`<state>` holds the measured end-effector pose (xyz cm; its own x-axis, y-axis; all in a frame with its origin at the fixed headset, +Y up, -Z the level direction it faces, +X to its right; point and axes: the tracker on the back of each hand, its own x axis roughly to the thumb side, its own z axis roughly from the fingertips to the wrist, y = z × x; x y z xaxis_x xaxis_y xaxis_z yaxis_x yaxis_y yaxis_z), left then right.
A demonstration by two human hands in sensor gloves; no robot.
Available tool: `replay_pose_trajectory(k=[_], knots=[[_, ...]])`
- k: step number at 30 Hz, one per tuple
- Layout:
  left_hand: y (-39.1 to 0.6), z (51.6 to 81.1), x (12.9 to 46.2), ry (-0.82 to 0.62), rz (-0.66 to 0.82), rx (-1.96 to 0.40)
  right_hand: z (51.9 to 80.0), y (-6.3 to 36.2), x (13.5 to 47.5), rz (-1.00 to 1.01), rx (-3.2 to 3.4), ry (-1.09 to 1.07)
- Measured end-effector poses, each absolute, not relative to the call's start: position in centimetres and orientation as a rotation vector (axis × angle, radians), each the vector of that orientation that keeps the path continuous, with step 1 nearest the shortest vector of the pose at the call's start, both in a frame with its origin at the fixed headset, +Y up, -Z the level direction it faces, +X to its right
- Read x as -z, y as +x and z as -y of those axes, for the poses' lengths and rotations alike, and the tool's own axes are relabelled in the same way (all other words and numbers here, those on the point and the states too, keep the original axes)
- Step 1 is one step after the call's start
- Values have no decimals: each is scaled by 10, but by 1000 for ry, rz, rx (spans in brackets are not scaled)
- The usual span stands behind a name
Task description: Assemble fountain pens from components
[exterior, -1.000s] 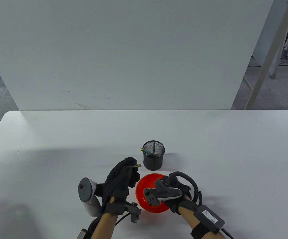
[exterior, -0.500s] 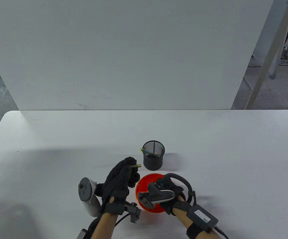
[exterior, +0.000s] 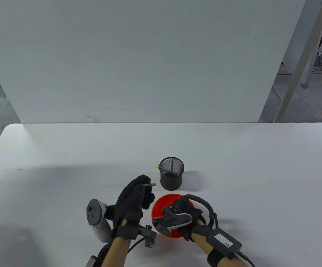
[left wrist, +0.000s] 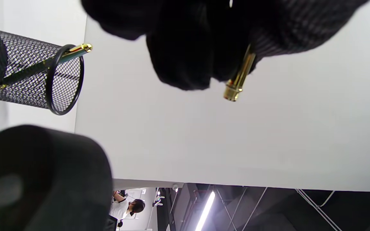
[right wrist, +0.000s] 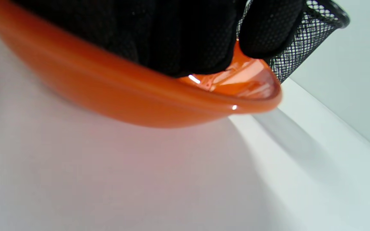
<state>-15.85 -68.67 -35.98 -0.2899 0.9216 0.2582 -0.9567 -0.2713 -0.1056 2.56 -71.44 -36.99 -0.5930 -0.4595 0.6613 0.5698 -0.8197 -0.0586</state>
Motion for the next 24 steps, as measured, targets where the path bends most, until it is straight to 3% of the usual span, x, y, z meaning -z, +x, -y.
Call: replay_pose_trajectory(k=[9,24], knots=[[-159,687,360,162,283,-1895,708,28,375,311,2403,-872],[-157,687,360,145,288,-1892,707,25,362,173,2399,-931]])
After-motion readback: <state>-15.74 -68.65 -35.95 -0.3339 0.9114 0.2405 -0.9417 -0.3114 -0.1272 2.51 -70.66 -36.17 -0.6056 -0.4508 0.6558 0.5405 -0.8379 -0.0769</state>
